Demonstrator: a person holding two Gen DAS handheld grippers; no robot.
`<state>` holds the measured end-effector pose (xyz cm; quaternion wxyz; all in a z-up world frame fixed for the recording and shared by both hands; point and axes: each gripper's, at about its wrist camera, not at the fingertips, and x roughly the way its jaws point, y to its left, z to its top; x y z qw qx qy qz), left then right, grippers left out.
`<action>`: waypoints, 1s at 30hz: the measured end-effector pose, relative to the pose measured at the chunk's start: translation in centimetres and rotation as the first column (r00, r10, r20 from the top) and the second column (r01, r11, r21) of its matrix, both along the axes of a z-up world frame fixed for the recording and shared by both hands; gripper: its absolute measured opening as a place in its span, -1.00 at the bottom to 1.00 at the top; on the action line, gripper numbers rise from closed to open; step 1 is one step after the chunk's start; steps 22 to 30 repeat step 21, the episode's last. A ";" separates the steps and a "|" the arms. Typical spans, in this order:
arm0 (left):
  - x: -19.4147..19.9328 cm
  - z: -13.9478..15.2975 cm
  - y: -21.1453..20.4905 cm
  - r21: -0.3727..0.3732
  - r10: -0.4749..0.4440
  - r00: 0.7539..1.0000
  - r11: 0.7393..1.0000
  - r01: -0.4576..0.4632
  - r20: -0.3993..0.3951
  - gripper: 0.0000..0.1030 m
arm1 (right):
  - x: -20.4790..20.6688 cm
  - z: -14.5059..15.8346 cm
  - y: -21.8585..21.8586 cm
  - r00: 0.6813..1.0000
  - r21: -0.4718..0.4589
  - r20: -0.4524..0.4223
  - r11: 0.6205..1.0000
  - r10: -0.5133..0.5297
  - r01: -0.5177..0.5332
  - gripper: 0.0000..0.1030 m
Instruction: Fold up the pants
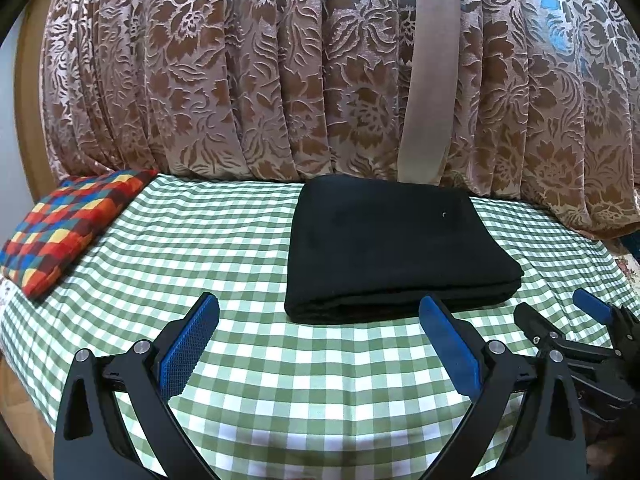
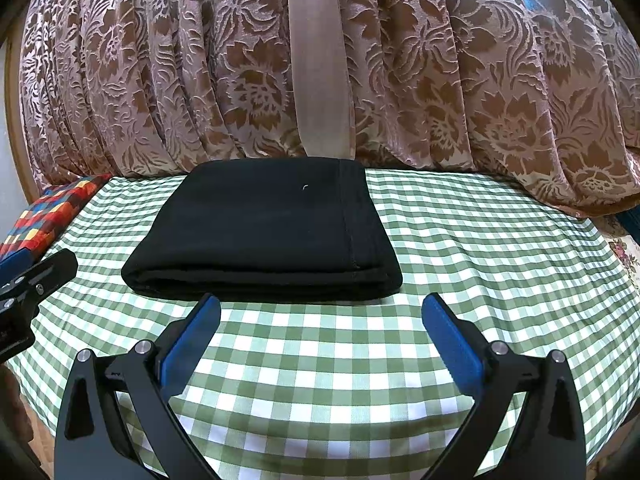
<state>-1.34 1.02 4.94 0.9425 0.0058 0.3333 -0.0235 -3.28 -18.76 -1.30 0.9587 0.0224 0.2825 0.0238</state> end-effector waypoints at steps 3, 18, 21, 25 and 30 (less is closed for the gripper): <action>0.0 0.0 0.0 0.005 -0.002 1.000 1.000 0.002 0.006 0.93 | 0.2 -0.2 0.0 1.000 0.001 -0.008 1.000 0.004 -0.004 0.95; 0.9 -1.8 0.7 -0.008 0.011 0.998 1.000 -0.012 -0.067 0.92 | 1.0 -1.1 -1.3 0.999 0.006 -0.043 1.000 -0.015 0.015 0.95; 1.3 -2.8 1.0 -0.004 0.005 0.995 1.000 -0.005 -0.104 0.93 | 1.5 -1.6 -3.1 0.996 0.020 -0.077 0.999 -0.040 0.041 0.95; 1.3 -2.8 1.0 -0.004 0.005 0.995 1.000 -0.005 -0.104 0.93 | 1.5 -1.6 -3.1 0.996 0.020 -0.077 0.999 -0.040 0.041 0.95; 1.3 -2.8 1.0 -0.004 0.005 0.995 1.000 -0.005 -0.104 0.93 | 1.5 -1.6 -3.1 0.996 0.020 -0.077 0.999 -0.040 0.041 0.95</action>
